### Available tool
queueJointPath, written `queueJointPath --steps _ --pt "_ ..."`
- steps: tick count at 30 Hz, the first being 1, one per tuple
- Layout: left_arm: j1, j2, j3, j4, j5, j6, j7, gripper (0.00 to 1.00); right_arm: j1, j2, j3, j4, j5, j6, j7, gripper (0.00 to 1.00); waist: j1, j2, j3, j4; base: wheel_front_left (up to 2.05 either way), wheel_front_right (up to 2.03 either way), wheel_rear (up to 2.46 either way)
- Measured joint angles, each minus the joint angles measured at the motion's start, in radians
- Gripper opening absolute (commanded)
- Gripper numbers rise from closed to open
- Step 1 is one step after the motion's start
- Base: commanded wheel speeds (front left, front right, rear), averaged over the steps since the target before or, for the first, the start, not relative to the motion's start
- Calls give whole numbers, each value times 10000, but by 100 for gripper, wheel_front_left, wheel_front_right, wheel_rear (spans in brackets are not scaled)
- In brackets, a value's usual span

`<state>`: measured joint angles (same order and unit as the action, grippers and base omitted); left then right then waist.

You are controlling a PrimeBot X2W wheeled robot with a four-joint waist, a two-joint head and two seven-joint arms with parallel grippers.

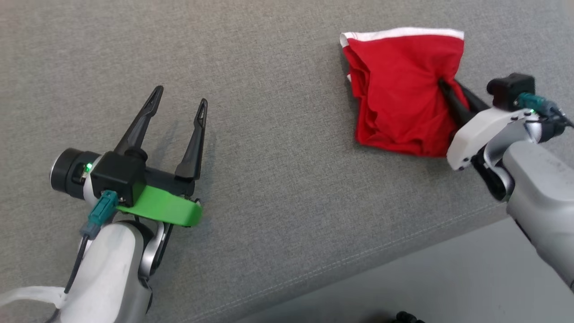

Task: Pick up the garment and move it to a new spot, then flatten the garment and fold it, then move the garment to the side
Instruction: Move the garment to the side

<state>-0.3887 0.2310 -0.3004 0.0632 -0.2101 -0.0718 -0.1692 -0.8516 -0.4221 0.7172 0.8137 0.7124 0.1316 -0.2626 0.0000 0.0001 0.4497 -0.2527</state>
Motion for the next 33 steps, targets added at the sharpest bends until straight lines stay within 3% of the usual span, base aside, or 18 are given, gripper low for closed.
queueJointPath --steps 9,18,22,23,24,25,33 --pt "-825 178 -311 -667 151 -163 399 100 -1496 -798 -997 165 -1371 0 0 0 1 0 1101 -255 0 0 0" --pt "-1509 278 -740 -1227 280 -301 449 100 -2506 -1609 -1463 819 -2278 0 0 0 1 -1 2276 75 0 0 0" --pt "-1657 219 -918 -1289 282 -330 382 100 -2725 -1653 -1708 1356 -2554 0 0 0 2 0 2625 311 0 0 0" --pt "-1684 201 -943 -1289 282 -334 357 100 -2808 -1632 -1827 1526 -2575 2 0 4 1 -1 2688 376 0 0 0" --pt "-1714 192 -955 -1277 280 -336 334 100 -2904 -1624 -1965 1726 -2621 2 0 47 1 -1 2741 440 0 0 0" --pt "-1728 184 -963 -1256 276 -336 265 100 -2986 -1622 -2148 1818 -2704 2 0 100 2 -1 2783 503 0 0 0" --pt "-1685 136 -918 -765 90 -290 -67 100 -2771 -1463 -3509 1400 -3300 0 -2 100 1 -1 2538 756 0 0 0"
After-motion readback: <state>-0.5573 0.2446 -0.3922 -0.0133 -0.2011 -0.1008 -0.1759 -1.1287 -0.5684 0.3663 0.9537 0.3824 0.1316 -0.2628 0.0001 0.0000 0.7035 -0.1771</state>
